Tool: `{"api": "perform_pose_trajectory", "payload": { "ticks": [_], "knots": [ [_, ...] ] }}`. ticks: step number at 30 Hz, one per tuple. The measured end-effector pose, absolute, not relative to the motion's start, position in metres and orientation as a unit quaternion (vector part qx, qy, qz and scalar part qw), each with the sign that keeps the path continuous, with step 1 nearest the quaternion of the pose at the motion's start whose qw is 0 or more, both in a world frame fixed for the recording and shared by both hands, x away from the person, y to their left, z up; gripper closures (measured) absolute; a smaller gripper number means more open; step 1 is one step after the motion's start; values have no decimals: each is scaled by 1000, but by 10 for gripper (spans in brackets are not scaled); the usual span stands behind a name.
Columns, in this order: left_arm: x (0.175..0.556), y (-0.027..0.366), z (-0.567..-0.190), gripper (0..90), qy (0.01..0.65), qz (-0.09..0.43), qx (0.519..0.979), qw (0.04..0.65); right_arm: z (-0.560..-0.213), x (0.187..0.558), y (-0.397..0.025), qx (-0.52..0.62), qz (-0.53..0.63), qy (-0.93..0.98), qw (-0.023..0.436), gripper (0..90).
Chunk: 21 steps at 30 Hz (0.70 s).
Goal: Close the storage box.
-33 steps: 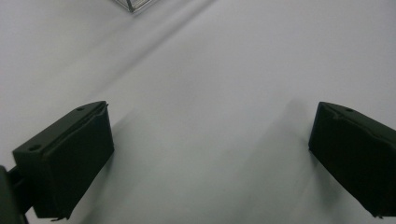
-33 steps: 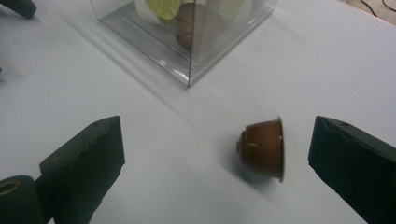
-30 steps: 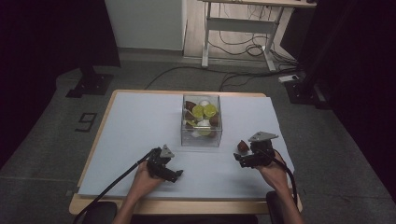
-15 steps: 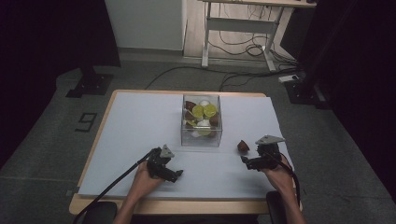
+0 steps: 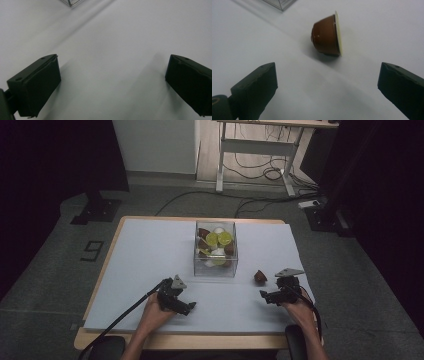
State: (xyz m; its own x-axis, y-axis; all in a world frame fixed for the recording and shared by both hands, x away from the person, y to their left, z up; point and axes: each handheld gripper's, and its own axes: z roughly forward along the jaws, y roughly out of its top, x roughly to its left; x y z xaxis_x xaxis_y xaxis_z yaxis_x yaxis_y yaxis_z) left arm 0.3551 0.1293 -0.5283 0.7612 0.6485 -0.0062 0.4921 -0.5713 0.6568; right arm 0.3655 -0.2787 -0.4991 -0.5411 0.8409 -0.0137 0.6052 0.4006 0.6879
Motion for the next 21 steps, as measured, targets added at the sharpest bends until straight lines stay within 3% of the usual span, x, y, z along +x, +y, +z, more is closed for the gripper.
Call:
{"api": "perform_pose_trajectory", "payload": {
  "ticks": [21],
  "knots": [
    [355,129,-529,0,324,118,879,330,-533,372,-283,436,323,823,168,0]
  ]
}}
